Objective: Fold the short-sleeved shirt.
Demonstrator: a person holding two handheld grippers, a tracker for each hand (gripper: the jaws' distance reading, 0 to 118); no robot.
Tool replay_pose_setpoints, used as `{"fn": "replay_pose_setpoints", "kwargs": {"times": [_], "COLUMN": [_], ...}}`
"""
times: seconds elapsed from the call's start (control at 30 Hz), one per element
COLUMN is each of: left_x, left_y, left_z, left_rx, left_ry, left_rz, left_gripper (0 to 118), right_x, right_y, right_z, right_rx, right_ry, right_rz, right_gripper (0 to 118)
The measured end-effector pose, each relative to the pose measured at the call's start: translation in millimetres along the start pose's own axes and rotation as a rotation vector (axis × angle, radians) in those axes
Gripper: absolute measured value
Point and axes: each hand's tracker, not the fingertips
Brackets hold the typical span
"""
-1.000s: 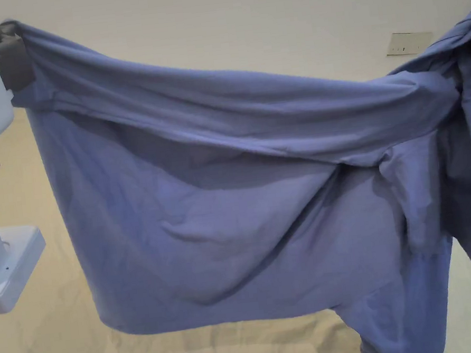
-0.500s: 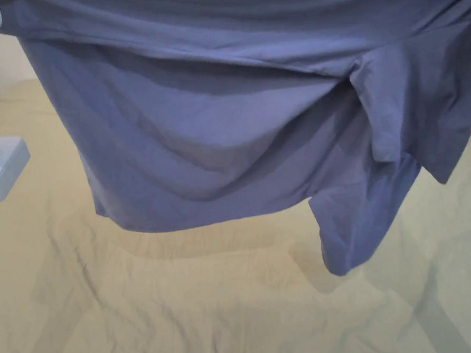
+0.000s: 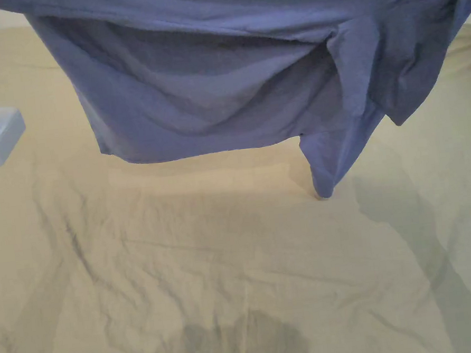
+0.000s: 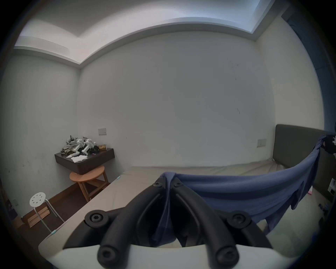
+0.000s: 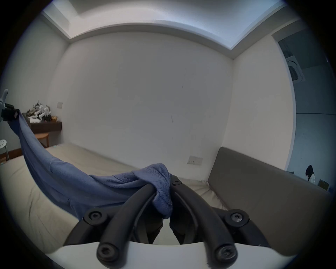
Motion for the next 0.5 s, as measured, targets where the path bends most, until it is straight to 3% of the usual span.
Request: {"fn": "replay_pose_setpoints", "kwargs": {"times": [0.2, 0.33, 0.5], "left_x": [0.4, -3.4, -12.1], "left_y": [-82.5, -153.7, -243.7], "left_z": [15.0, 59.1, 138.6], "left_rx": [-0.159, -0.279, -0.489], "left_ry": [-0.008, -0.008, -0.010], "left_rz": [-0.022, -0.040, -0.048], "left_gripper": [1, 1, 1], "right_x": [-10.0, -11.9, -19.9], "right_y": [-84.7, -147.2, -228.1], "right_z": [14.9, 54.6, 131.0], "right_rx": [-0.155, -0.264, -0.430], "right_ry": [0.057, 0.107, 0.179], "right_rz": [0.014, -0.007, 0.036], "right_gripper": [7, 7, 7]}}
